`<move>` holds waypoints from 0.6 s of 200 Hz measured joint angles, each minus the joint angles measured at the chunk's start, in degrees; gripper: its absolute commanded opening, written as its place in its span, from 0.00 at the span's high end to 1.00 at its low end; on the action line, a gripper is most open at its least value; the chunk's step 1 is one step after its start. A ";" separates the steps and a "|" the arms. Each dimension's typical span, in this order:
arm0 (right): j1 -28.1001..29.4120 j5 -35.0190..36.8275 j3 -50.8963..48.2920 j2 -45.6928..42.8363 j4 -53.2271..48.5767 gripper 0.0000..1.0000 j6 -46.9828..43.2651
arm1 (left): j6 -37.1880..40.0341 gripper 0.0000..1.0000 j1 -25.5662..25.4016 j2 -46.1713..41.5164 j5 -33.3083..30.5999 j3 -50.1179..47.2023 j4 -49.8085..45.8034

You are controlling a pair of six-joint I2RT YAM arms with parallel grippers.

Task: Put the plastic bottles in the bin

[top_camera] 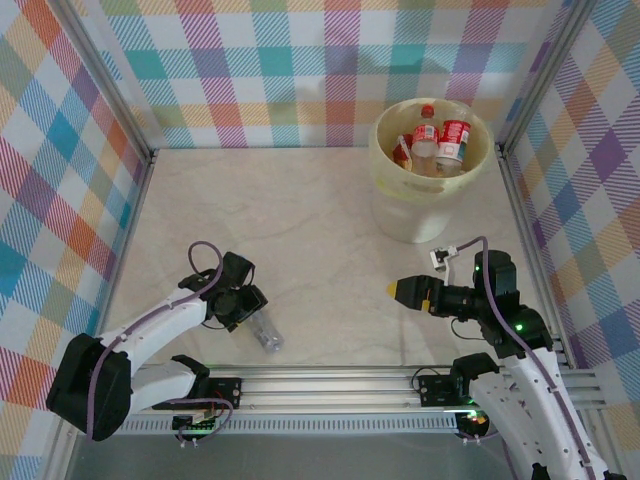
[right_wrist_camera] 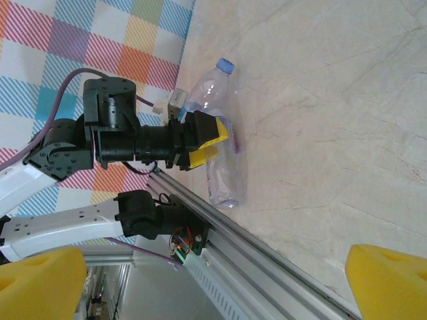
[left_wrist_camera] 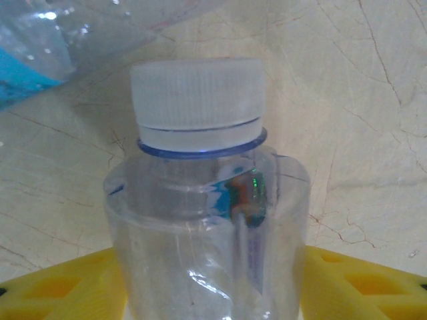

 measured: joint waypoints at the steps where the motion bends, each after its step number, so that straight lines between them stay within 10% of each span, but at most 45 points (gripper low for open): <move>1: 0.00 -0.02 -0.02 -0.02 0.04 0.00 0.00 | -0.04 0.44 0.00 0.00 0.02 0.00 0.04; 120: 0.59 -5.86 -2.14 5.73 12.17 0.00 8.98 | -2.58 0.53 -0.94 -5.44 8.83 5.95 10.21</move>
